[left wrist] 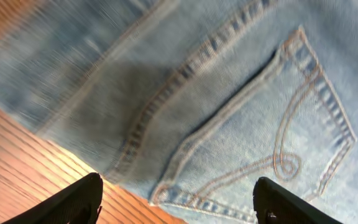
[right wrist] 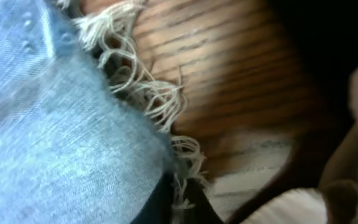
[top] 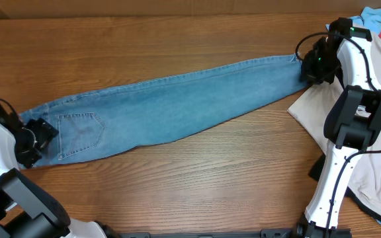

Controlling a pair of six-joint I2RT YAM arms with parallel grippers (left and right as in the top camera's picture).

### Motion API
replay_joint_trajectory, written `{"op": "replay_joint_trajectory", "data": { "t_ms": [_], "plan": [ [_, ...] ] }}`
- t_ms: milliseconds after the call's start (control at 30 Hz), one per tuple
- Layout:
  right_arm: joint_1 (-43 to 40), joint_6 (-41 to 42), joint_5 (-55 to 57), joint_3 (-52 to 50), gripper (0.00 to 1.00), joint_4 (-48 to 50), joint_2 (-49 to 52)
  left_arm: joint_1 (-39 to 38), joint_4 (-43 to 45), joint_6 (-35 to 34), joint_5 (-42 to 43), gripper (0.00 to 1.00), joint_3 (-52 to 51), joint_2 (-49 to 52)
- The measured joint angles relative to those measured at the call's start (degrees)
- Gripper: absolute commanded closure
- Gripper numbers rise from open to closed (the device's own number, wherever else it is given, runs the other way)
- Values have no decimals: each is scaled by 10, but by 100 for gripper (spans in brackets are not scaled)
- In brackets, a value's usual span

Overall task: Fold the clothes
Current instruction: 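Carry the hem end leftward with the right gripper toward the waistband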

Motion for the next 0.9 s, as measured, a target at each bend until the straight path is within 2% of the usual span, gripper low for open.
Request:
{"op": "replay_joint_trajectory", "data": {
  "t_ms": [267, 500, 700, 800, 900],
  "plan": [
    [0, -1, -26, -6, 96, -79, 0, -36, 25, -17, -2, 28, -70, 0],
    [14, -1, -24, -12, 96, -133, 0, -35, 115, -30, -57, 31, -125, 0],
    [50, -1, -23, -18, 96, -167, 0, -27, 249, -32, -94, 26, -129, 0],
    [71, -1, -23, -19, 96, -173, 0, -26, 282, -32, -103, 24, -129, 0],
    [87, -1, -23, -19, 96, -167, 0, -26, 276, -32, -106, 21, -129, 0]
  ]
}}
